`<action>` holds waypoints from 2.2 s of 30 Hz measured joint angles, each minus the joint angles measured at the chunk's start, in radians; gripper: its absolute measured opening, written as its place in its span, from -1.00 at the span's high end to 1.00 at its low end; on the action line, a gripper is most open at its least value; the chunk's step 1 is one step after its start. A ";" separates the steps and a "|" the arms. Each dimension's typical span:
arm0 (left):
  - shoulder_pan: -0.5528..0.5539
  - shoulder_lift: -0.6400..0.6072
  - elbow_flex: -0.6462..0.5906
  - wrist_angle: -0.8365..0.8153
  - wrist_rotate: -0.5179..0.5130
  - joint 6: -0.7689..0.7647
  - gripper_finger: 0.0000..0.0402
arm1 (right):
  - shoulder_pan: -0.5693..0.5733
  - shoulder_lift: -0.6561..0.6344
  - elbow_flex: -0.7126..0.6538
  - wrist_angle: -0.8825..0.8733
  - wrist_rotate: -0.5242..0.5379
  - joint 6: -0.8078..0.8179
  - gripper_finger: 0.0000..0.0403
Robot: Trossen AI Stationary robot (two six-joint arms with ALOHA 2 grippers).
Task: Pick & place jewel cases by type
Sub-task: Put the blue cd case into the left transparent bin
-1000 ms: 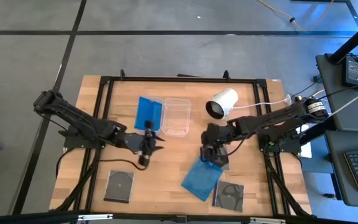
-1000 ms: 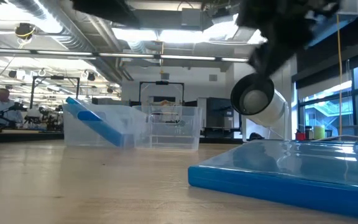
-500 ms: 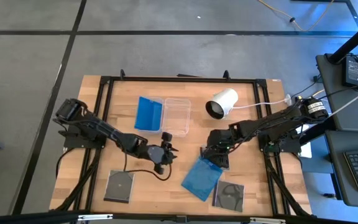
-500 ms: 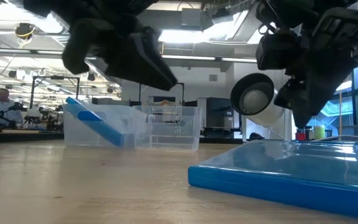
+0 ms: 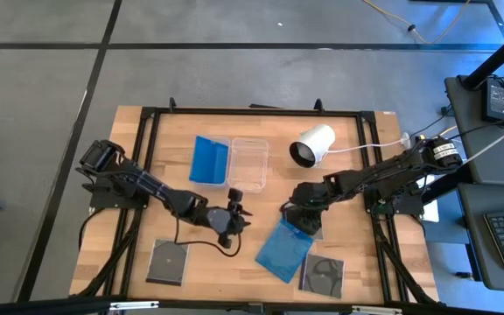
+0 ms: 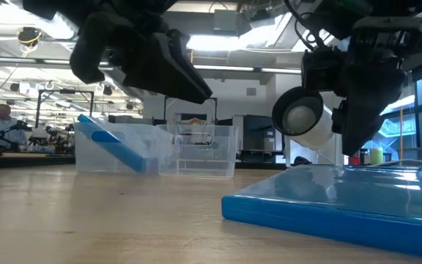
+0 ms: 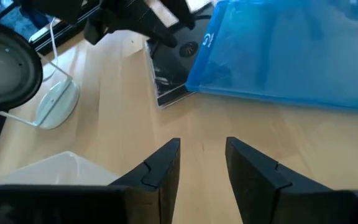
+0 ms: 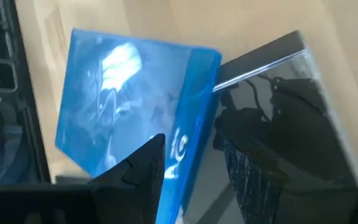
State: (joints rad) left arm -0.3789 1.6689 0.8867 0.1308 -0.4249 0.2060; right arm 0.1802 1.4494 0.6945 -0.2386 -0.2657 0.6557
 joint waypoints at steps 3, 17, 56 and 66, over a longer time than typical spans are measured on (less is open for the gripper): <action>-0.007 0.000 0.000 0.000 0.000 0.005 0.38 | 0.000 0.002 0.000 -0.001 0.002 -0.007 0.17; 0.008 0.003 0.000 0.024 0.059 0.033 0.38 | 0.000 0.002 0.000 0.005 0.010 0.021 0.17; -0.002 0.046 0.002 0.050 0.159 -0.041 -0.10 | 0.028 0.003 0.000 0.010 -0.032 0.225 -0.23; -0.082 0.226 0.010 0.276 0.106 0.187 -0.10 | 0.027 0.003 0.001 -0.032 -0.043 0.232 -0.23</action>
State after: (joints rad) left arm -0.4609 1.8945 0.8971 0.4068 -0.3191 0.3928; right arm 0.2070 1.4521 0.6952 -0.2710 -0.3084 0.8876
